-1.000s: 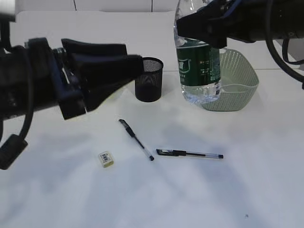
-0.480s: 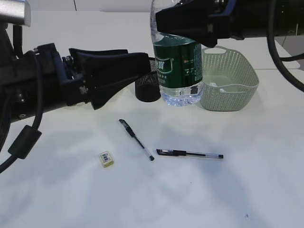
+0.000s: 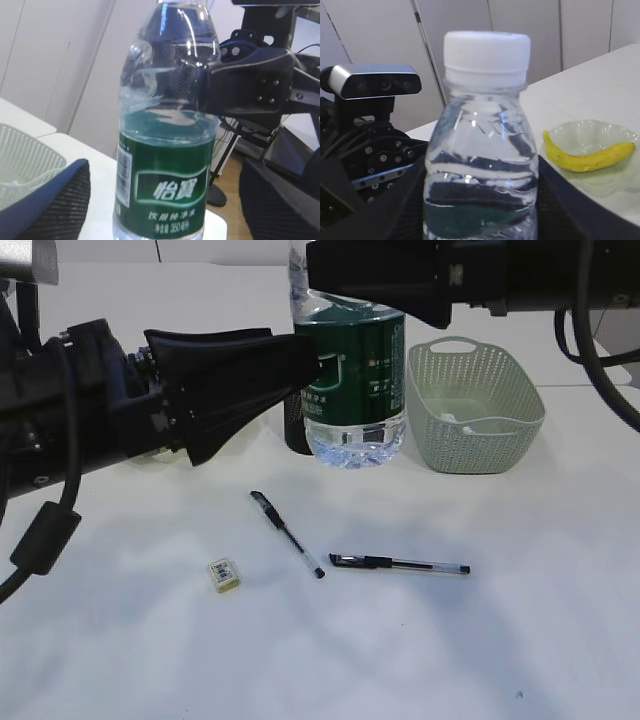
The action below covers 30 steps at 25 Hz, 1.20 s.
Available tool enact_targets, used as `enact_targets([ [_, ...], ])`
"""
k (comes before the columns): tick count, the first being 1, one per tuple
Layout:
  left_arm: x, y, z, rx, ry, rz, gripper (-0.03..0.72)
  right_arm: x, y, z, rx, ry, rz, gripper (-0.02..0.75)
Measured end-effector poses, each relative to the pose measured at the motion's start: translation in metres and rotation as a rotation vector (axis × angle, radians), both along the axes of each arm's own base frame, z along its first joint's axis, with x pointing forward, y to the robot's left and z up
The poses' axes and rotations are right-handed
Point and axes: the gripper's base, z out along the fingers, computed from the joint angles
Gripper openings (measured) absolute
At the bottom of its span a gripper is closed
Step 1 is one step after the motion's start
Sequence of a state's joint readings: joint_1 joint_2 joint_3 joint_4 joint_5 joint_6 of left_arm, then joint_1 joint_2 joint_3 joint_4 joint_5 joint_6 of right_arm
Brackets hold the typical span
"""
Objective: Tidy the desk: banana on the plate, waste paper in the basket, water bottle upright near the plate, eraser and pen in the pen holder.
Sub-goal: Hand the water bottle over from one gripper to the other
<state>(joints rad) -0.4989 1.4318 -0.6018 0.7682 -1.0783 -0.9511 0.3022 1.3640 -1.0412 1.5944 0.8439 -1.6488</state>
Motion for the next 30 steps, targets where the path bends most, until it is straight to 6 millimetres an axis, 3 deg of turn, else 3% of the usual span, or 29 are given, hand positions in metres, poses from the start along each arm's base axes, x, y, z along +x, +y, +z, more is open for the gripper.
enact_targets([
  [14, -0.007, -0.002, 0.003, -0.014, -0.047, -0.077, 0.687, -0.013, 0.006, 0.009, 0.108, 0.016, 0.152, 0.408],
  [30, -0.011, -0.004, 0.003, -0.015, -0.068, -0.116, 0.687, -0.025, 0.025, 0.008, 0.096, 0.003, 0.215, 0.408],
])
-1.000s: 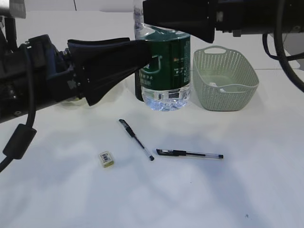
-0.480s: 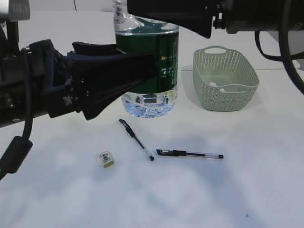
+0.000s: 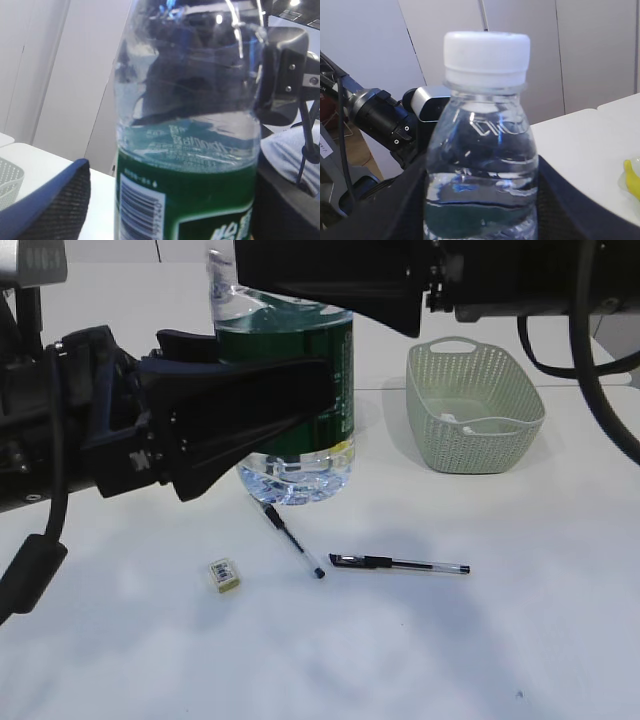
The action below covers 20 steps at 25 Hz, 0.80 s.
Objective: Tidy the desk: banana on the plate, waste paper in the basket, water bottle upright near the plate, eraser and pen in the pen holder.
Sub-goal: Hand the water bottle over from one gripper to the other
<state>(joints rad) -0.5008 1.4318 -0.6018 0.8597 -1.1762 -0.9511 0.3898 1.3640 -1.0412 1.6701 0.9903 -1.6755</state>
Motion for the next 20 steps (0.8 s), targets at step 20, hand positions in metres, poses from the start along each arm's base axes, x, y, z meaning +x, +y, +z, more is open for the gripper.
enact_targets([
  [20, -0.0002, -0.0001, 0.0, 0.0, -0.001, -0.002, 0.668, 0.0002, 0.0062, -0.0091, -0.04, 0.017, 0.036, 0.407],
])
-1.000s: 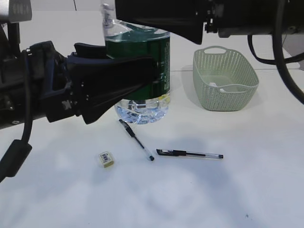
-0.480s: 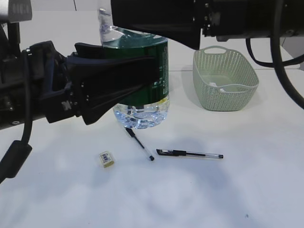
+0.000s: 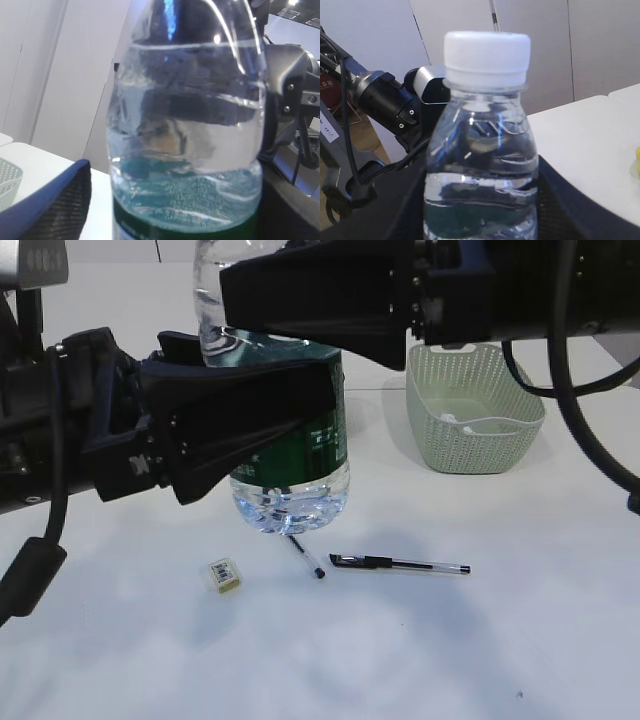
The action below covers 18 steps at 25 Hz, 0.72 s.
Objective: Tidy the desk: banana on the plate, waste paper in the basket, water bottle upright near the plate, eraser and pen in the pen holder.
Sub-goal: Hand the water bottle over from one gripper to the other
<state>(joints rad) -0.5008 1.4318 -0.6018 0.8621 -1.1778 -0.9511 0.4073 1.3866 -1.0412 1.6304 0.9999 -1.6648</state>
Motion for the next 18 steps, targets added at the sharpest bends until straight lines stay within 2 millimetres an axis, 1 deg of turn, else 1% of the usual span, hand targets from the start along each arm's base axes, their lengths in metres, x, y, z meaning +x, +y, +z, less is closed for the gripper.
enact_targets([
  [8, 0.0, 0.0, 0.0, 0.0, 0.0, 0.0, 0.633, 0.0013, 0.0019, -0.0023, -0.005, 0.007, -0.004, 0.407],
  [10, -0.0001, 0.0, 0.0002, -0.002, -0.001, -0.002, 0.607, 0.0014, 0.0019, -0.0021, -0.004, 0.008, -0.005, 0.407],
  [15, -0.001, -0.0002, 0.0005, -0.004, -0.006, -0.01, 0.505, 0.0026, 0.0023, -0.0031, -0.002, 0.014, -0.008, 0.407],
  [18, -0.0011, -0.0002, 0.0007, -0.006, -0.006, -0.011, 0.47, 0.0028, 0.0023, -0.0029, 0.0, 0.015, -0.01, 0.407],
])
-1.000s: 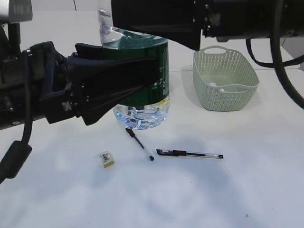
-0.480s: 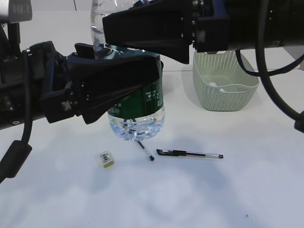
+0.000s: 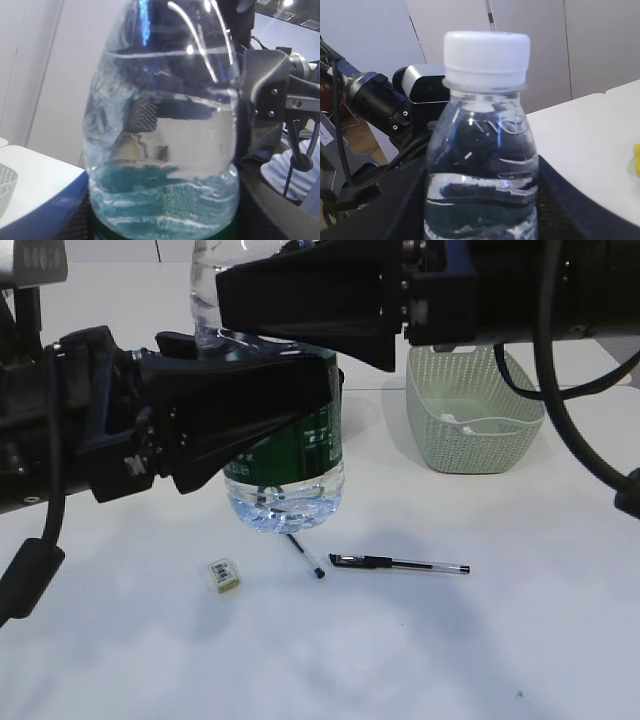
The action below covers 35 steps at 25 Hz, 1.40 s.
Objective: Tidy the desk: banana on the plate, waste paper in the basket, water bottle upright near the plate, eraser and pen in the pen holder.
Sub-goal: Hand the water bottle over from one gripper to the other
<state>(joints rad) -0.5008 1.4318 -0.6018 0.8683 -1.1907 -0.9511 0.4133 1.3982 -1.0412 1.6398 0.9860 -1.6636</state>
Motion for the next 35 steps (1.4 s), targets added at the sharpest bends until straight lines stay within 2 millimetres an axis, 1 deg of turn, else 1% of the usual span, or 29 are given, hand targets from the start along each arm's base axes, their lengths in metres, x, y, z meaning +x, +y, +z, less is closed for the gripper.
enact_targets([
  [3, 0.0001, 0.0, 0.0001, -0.001, 0.001, 0.001, 0.454, 0.0004, -0.0001, 0.0, 0.0, 0.0, -0.005, 0.407],
  [16, 0.0001, 0.0001, 0.0001, -0.001, 0.001, 0.001, 0.447, 0.0011, -0.0002, 0.0, 0.001, 0.001, -0.013, 0.444],
  [22, 0.0009, 0.0002, -0.0003, 0.009, -0.022, 0.015, 0.439, 0.0014, 0.0, 0.0, 0.001, 0.005, -0.018, 0.51],
  [31, 0.0066, 0.0014, -0.0014, 0.02, -0.055, 0.081, 0.438, 0.0057, -0.0001, -0.0008, -0.008, 0.008, -0.071, 0.52],
  [35, 0.0084, 0.0023, -0.0016, 0.018, -0.049, 0.104, 0.437, 0.0076, -0.0005, -0.0006, -0.004, 0.012, -0.094, 0.557],
])
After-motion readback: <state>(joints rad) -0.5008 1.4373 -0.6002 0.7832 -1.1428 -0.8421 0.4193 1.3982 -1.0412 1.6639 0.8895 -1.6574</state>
